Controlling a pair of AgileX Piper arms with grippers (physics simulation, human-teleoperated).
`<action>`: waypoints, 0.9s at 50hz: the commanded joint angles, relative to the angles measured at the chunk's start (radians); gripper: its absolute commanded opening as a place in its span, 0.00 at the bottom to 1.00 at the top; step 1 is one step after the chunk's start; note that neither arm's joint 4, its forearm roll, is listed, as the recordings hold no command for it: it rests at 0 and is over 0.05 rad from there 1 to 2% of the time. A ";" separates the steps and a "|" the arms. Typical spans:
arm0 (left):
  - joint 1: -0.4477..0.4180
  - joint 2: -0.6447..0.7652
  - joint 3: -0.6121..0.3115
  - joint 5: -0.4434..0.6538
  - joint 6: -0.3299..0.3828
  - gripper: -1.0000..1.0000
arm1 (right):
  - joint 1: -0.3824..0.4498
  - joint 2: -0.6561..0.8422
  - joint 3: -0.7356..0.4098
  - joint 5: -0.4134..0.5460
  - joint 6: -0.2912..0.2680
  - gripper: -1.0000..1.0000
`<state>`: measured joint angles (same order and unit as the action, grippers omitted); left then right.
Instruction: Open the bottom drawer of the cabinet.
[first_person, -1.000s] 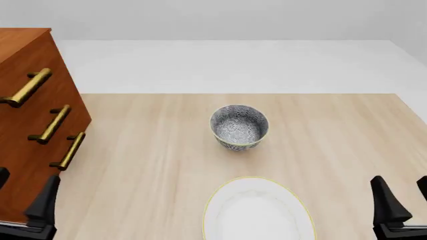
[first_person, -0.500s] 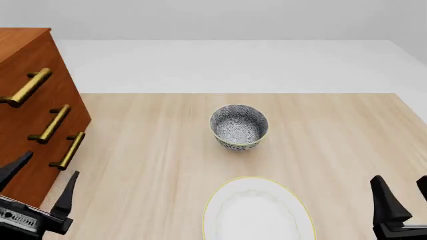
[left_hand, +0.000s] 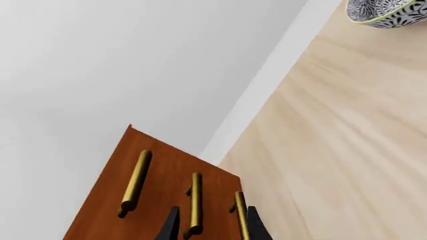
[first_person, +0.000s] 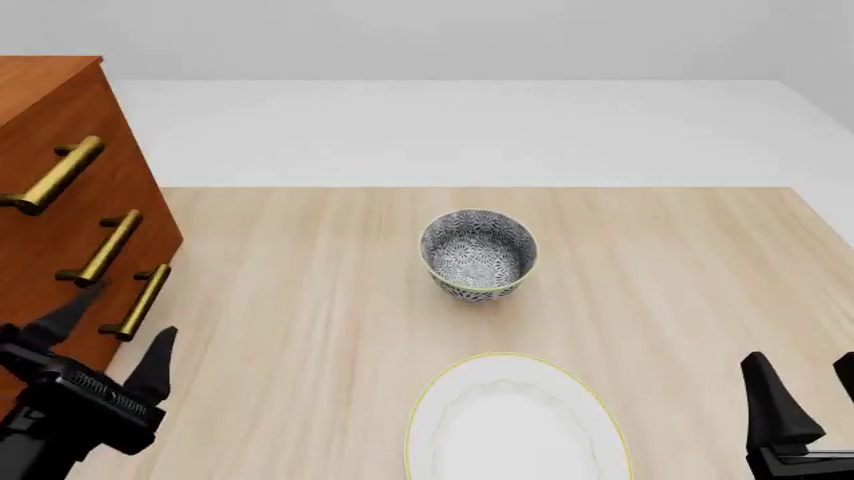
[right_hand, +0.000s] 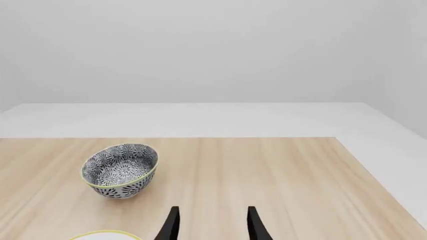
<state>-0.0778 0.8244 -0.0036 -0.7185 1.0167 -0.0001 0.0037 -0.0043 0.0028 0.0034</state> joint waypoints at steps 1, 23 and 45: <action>0.016 0.323 0.003 -0.317 0.125 1.00 | 0.000 -0.001 0.000 0.001 -0.001 1.00; 0.012 0.570 0.003 -0.501 0.142 1.00 | 0.000 0.003 0.001 -0.004 0.000 1.00; 0.025 0.645 0.001 -0.501 0.177 1.00 | 0.000 0.002 0.001 -0.003 0.000 1.00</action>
<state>-0.0583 1.4288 -0.0018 -1.2128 1.1828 0.0001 0.0055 -0.0030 0.0002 0.0032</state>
